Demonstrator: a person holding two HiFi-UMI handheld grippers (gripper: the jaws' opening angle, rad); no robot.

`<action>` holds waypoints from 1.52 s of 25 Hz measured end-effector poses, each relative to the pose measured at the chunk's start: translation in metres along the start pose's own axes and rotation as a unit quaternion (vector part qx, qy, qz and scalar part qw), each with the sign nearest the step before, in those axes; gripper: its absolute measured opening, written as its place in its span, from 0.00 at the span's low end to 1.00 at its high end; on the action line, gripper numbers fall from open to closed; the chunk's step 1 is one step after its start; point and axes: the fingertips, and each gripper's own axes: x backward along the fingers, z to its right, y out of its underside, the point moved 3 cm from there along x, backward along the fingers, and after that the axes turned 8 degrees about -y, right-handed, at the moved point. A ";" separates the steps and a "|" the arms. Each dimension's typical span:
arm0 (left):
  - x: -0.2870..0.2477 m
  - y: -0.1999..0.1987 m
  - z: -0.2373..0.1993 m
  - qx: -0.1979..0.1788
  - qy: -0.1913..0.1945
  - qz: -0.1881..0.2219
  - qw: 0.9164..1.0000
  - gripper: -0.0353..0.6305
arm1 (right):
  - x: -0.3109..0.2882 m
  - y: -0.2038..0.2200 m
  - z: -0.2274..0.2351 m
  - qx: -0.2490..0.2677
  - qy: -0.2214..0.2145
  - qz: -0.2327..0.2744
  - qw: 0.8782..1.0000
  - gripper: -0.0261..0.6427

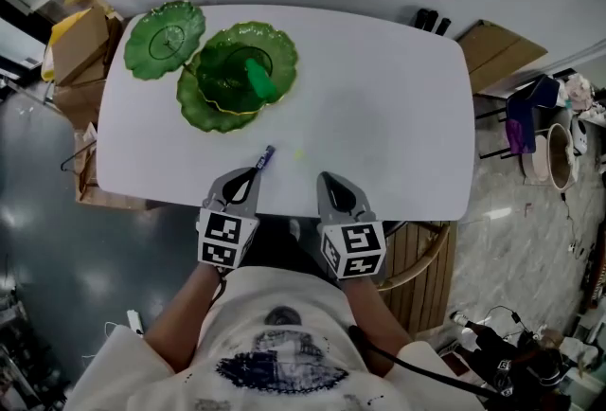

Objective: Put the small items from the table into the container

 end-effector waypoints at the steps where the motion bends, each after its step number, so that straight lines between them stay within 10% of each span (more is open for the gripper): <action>1: -0.003 0.001 0.000 0.000 0.003 -0.003 1.000 0.04 | -0.002 0.002 0.003 -0.003 0.002 -0.002 1.000 0.04; 21: -0.072 0.037 -0.002 0.024 0.053 -0.091 0.994 0.32 | -0.049 0.018 0.028 -0.034 0.006 -0.041 0.999 0.04; 38: -0.099 0.063 -0.004 0.030 0.065 -0.153 0.986 0.32 | -0.069 0.025 0.041 -0.052 0.008 -0.055 0.997 0.04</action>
